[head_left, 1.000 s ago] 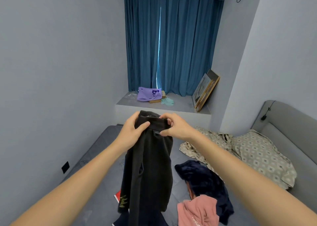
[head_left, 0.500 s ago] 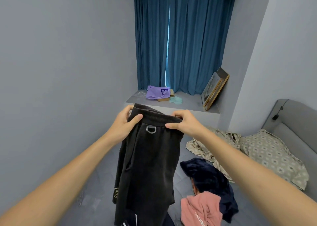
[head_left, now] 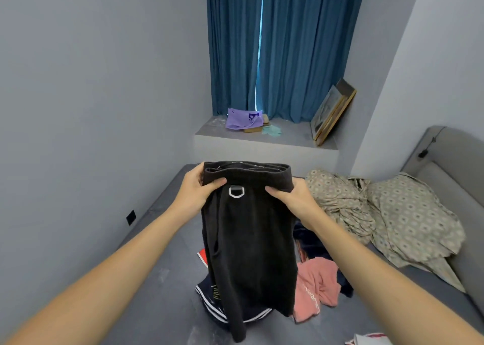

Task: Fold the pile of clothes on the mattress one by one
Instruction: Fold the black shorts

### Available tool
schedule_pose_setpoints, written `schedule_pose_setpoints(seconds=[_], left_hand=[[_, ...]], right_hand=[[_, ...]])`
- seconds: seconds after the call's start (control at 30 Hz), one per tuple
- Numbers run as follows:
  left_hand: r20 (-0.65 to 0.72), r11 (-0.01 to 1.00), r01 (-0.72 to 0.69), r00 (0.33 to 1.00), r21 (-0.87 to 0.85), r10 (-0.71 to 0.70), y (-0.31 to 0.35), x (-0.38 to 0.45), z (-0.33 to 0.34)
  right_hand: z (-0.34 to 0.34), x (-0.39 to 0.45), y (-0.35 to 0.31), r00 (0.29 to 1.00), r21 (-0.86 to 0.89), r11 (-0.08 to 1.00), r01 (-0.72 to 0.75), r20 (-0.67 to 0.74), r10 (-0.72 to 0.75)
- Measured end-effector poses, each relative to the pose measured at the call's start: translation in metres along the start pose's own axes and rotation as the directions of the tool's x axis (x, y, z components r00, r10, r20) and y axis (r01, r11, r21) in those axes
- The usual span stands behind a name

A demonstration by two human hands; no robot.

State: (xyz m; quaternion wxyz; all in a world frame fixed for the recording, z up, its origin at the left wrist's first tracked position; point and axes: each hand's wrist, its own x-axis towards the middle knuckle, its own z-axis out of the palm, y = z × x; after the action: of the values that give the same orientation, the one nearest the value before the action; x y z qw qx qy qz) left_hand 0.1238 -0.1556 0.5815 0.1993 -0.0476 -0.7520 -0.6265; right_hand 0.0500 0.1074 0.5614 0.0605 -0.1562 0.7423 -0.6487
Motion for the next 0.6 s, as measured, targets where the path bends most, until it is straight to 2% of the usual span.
schedule_pose_setpoints(seconds=[0.13,0.27,0.43,0.6], left_hand=[[0.017,0.997,0.032,0.999,-0.074,-0.031,-0.012,-0.019,-0.023],[0.080,1.000,0.028,0.996,-0.003,-0.027,-0.030,-0.043,-0.056],[0.101,0.993,0.115,0.989,-0.027,-0.112,-0.057,-0.062,-0.081],[0.114,0.984,0.180,0.977,-0.005,-0.178,-0.087,-0.057,-0.085]], right_hand=[[0.023,-0.019,0.001,1.000,-0.069,0.998,-0.012,0.014,0.013],[0.056,-0.042,0.009,0.999,-0.083,0.996,-0.034,-0.010,0.033],[0.092,-0.058,0.022,0.997,-0.093,0.993,-0.070,-0.041,0.066],[0.105,-0.054,0.048,0.985,-0.079,0.982,-0.169,-0.043,0.166]])
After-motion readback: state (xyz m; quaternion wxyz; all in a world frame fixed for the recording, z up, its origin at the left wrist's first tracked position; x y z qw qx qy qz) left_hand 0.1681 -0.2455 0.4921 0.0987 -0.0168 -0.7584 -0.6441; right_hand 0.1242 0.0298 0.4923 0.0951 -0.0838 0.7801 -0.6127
